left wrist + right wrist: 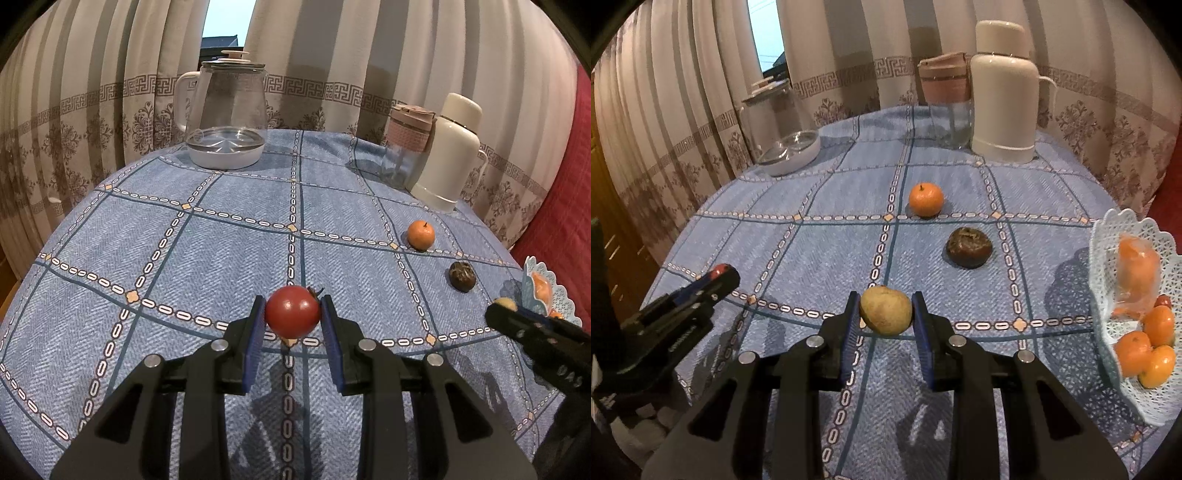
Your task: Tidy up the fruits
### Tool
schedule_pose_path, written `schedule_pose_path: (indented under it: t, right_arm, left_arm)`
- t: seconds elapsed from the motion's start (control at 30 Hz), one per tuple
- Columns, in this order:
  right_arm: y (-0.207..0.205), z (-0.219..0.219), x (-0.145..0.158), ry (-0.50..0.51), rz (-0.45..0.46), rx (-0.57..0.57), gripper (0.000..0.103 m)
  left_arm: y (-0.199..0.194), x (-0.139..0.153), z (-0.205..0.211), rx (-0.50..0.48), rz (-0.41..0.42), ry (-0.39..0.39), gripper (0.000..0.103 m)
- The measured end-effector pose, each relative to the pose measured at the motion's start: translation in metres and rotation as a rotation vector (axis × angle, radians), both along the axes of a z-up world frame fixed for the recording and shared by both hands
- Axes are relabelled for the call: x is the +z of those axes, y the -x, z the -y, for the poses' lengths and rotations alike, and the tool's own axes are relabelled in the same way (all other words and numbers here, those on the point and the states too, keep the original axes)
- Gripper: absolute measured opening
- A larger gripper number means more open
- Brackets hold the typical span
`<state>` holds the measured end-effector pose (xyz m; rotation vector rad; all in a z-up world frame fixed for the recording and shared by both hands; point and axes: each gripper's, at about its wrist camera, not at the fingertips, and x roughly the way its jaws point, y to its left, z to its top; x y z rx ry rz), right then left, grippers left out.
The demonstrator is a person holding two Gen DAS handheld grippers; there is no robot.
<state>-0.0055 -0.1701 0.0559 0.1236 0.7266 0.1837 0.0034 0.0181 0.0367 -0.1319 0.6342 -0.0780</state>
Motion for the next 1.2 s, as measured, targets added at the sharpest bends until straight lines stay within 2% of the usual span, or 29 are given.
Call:
schedule_pose_path:
  t: [0.27,0.6,1.2]
  right_arm:
    - [0.016,0.015,0.018,-0.014,0.045,-0.036,0.029]
    - [0.035,0.058,0.033,-0.034,0.089,-0.145,0.029]
    - [0.08,0.149,0.029,-0.053,0.098,-0.367,0.029]
  left_arm:
    - [0.0,-0.001,0.0,0.0,0.002,-0.007,0.03]
    - [0.001,-0.001,0.003,0.002,0.004,-0.017,0.03]
    - [0.004,-0.001,0.014,0.001,-0.004,-0.06,0.03]
